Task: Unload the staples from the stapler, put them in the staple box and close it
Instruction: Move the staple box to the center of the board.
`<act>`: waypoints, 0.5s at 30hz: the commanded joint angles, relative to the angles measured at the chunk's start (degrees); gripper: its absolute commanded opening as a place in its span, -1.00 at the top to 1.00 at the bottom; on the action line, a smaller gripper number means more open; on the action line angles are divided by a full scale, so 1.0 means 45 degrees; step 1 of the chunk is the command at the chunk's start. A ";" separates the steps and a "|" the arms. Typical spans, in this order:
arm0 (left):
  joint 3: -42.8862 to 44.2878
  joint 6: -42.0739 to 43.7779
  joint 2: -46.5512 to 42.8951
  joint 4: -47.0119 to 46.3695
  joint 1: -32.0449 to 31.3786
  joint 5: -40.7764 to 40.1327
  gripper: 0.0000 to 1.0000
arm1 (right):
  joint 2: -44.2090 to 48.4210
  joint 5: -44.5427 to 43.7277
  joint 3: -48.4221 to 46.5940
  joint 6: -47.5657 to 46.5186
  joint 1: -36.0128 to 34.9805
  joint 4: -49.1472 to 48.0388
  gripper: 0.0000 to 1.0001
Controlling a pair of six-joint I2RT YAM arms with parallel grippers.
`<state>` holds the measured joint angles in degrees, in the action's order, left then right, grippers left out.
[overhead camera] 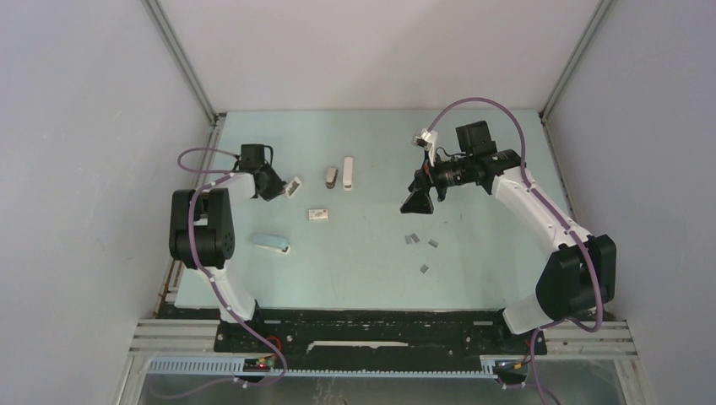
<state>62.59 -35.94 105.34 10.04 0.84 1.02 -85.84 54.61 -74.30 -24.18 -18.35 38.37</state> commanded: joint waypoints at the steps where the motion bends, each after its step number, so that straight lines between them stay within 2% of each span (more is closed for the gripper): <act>1: 0.0133 0.0363 -0.0715 -0.0064 -0.0078 0.0492 0.99 | 0.0180 0.0322 -0.0098 -0.0231 0.0040 -0.0022 -0.99; 15: -0.1395 0.0683 -0.2324 -0.0162 -0.0085 0.1221 0.99 | 0.0267 0.0412 -0.0099 -0.0191 -0.0006 -0.0023 -0.99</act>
<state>59.31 -34.35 97.89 10.00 0.78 4.73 -85.84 55.16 -74.30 -24.18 -18.35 38.37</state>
